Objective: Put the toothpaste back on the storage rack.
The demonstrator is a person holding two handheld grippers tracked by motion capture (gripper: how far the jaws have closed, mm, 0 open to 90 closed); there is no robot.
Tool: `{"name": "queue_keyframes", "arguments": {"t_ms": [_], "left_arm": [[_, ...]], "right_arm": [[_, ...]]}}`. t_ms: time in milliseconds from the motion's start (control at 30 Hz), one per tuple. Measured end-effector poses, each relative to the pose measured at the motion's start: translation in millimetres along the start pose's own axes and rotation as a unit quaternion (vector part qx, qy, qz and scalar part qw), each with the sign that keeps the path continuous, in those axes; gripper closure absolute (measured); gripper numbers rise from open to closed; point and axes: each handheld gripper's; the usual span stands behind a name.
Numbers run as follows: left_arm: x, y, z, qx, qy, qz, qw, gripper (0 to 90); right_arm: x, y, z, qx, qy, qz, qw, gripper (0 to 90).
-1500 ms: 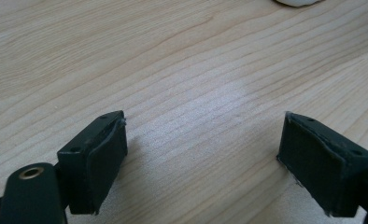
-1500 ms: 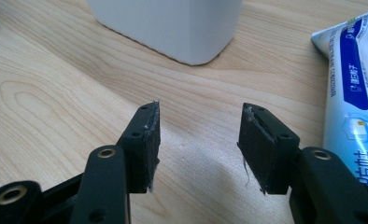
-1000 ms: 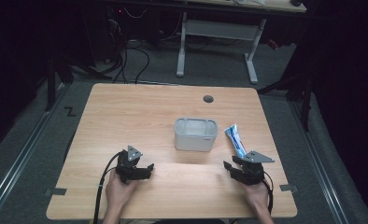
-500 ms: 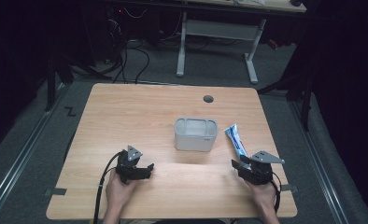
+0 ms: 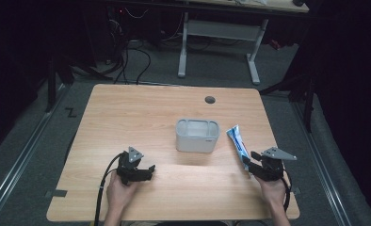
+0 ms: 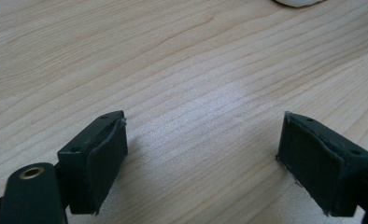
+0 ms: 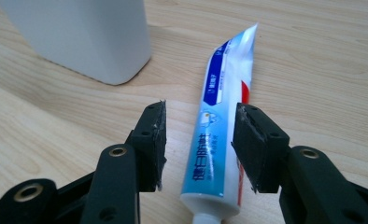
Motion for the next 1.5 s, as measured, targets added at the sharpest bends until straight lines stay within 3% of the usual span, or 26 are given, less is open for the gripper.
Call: {"name": "queue_keyframes", "arguments": {"t_ms": [633,767,1500], "left_arm": [[0.0,-0.1,-0.1,0.000,-0.001,0.000,1.0000,16.3],[0.0,-0.1,-0.1,0.000,-0.001,0.000,1.0000,16.4],[0.0,-0.1,-0.1,0.000,-0.001,0.000,1.0000,16.4]], "right_arm": [[-17.6,17.1,28.1,0.016,0.029,-0.013,0.9993,53.5],[-22.0,21.8,30.9,0.016,0.022,-0.017,0.9995,53.3],[-34.1,54.3,29.0,0.009,0.010,-0.060,0.9981,50.4]]}}
Point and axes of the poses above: each handheld gripper's, and its own axes: y roughly forward along the jaws, x roughly out of its underside, z roughly to its right, and after that the axes turned 15 degrees about z, right-handed
